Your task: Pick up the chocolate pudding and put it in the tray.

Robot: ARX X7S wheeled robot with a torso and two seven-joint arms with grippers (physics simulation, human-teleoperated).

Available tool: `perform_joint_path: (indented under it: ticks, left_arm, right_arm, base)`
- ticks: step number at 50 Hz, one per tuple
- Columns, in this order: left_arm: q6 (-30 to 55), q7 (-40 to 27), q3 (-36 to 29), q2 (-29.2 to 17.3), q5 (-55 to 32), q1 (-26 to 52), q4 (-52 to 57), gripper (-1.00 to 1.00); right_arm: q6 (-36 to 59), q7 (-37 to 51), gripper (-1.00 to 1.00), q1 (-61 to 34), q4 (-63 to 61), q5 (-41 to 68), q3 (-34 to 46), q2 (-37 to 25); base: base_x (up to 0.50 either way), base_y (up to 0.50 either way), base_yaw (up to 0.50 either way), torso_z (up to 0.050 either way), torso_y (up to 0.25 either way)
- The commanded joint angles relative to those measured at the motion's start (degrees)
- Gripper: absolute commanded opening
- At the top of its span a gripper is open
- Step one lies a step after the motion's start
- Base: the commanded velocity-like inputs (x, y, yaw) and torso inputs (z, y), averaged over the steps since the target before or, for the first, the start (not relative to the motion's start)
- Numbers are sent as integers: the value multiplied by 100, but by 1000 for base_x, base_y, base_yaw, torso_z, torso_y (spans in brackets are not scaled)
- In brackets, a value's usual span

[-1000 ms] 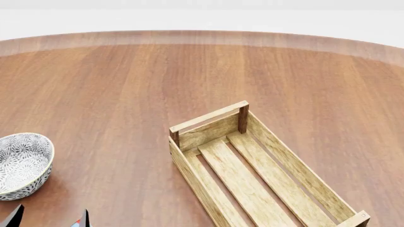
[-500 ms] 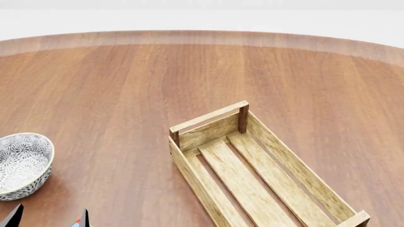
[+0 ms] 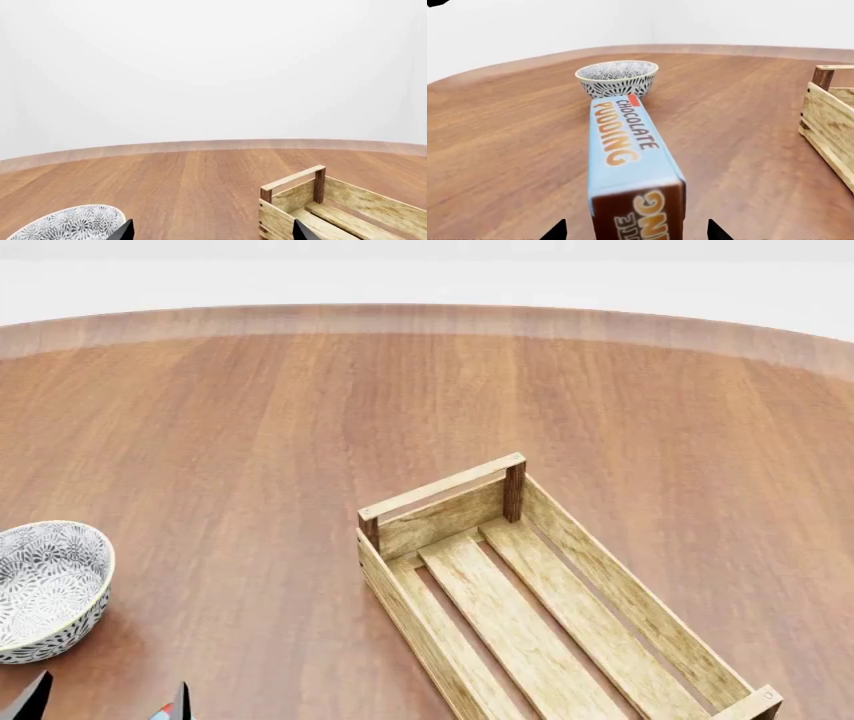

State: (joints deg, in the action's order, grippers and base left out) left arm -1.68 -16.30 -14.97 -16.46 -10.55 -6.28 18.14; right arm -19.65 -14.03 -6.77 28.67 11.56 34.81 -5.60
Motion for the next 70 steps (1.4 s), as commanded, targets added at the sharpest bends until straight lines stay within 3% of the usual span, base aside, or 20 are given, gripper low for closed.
perform_joint_path:
  ticks: [1, 54, 55, 70]
  left_arm:
    - [-7, -21, -22, -21, -14, 4, 0, 100]
    - [-46, -129, -146, -91, -30, 22, -14, 100]
    - [-42, -132, -148, -92, -31, 25, -9, 100]
    - [-50, -149, -166, -119, -66, 35, -3, 100]
  right_arm:
    - [-70, 8, 100, -116, 250, 43, 52, 56]
    - [-241, 209, 100, -741, 1206, 100, 436, 255]
    - [-234, 171, -100, -733, 1182, 133, 445, 241]
    - [-80, 296, -100, -792, 976, 201, 488, 114]
  base:
    - [0, 0, 0, 0, 0]
    - [0, 0, 0, 0, 0]
    - [0, 0, 0, 0, 0]
    - [0, 0, 0, 0, 0]
